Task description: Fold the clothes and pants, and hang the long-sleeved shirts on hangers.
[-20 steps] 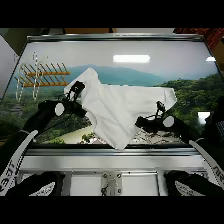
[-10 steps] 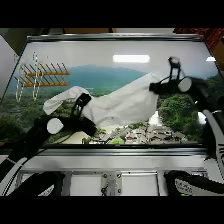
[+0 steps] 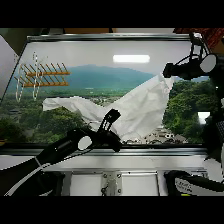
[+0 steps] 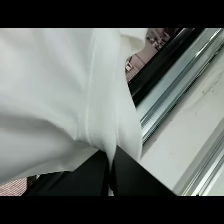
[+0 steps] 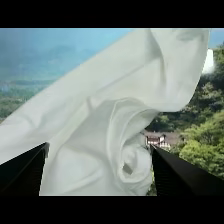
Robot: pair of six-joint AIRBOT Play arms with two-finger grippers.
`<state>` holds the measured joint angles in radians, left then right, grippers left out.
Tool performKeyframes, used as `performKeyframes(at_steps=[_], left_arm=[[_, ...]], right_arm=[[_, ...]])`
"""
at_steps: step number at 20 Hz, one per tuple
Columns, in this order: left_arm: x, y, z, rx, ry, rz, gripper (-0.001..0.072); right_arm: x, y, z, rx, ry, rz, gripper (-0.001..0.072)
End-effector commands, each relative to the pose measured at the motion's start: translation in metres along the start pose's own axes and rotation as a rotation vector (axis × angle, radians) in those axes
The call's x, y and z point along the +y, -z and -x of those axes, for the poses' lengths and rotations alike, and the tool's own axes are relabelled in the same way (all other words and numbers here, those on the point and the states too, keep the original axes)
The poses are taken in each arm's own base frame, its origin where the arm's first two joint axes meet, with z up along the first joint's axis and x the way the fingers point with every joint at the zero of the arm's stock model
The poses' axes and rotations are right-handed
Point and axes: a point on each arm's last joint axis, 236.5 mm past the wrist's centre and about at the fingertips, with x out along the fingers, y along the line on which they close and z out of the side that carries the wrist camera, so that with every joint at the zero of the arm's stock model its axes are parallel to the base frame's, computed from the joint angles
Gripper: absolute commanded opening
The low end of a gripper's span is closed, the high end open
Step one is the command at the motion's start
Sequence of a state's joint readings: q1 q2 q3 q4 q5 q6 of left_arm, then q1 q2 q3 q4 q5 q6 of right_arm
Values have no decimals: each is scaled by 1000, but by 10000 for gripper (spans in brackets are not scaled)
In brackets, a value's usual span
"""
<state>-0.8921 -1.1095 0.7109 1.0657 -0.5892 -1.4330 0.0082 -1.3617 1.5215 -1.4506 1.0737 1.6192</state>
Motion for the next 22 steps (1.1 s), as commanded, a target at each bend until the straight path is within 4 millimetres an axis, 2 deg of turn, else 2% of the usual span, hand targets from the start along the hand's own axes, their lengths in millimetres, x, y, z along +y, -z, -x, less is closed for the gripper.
performKeyframes(at_steps=[1, 4, 6, 8, 11, 12, 14, 18, 22], left_arm=[[7, 7, -13, 27, -13, 30, 13], [7, 7, -14, 27, -14, 30, 13], [7, 7, -14, 28, -14, 30, 13], [7, 7, -14, 29, -14, 30, 13], [7, 7, -14, 29, -14, 30, 13], [7, 7, -14, 29, -14, 30, 13], [7, 7, -14, 29, -14, 30, 14], [7, 8, -14, 30, -14, 30, 14], [7, 8, -14, 33, -13, 31, 13]], right_arm=[[14, 40, 13, 141, -10, 37, 720], [48, 93, 30, 216, 1, 6, 715], [62, 145, 32, 279, 72, -51, 715], [68, 206, 29, 360, 177, -94, 715], [80, 290, 19, 460, 278, -50, 715], [84, 309, 16, 475, 297, -27, 715], [90, 331, 9, 469, 339, 26, 715], [85, 349, -8, 488, 430, 72, 715], [72, 345, -21, 443, 509, 59, 715]])
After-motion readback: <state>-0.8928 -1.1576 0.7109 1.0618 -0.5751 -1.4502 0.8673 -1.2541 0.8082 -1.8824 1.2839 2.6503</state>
